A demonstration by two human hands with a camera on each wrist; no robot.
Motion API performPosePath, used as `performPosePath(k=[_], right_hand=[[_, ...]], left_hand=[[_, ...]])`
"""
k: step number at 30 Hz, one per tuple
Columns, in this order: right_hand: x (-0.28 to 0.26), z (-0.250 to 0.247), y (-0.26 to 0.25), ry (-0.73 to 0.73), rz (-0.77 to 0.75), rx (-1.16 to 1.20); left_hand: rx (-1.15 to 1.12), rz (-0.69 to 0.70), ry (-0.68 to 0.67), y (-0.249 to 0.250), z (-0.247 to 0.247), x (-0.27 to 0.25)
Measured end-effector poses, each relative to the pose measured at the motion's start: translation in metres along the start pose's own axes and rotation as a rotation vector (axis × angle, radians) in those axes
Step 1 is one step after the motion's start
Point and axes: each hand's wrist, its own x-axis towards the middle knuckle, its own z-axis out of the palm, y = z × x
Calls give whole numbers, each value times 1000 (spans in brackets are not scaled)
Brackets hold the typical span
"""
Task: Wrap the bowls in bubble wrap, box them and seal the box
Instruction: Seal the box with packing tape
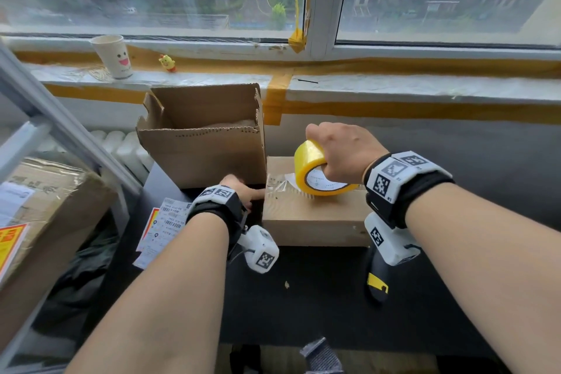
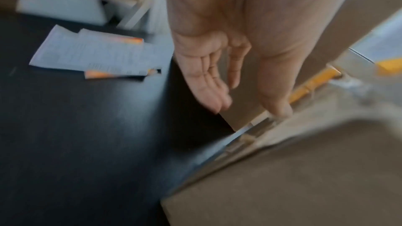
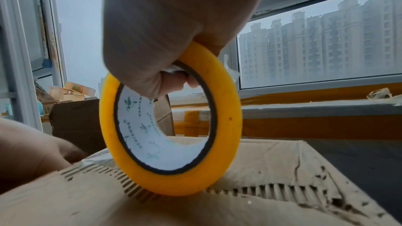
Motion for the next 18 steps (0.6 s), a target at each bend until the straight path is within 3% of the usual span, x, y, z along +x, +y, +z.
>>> performPosePath(k=[3, 7, 13, 18], right_hand=[[0, 1, 1, 8, 20, 18], [-2, 4, 4, 29, 34, 39], [-7, 6, 9, 39, 37, 75], [-10, 9, 8, 52, 19, 144]], left_hand=[[-29, 100, 80, 8, 0, -3], [-204, 85, -96, 21, -6, -13], [117, 245, -72, 20, -6, -20], [291, 268, -45, 21, -1, -19]])
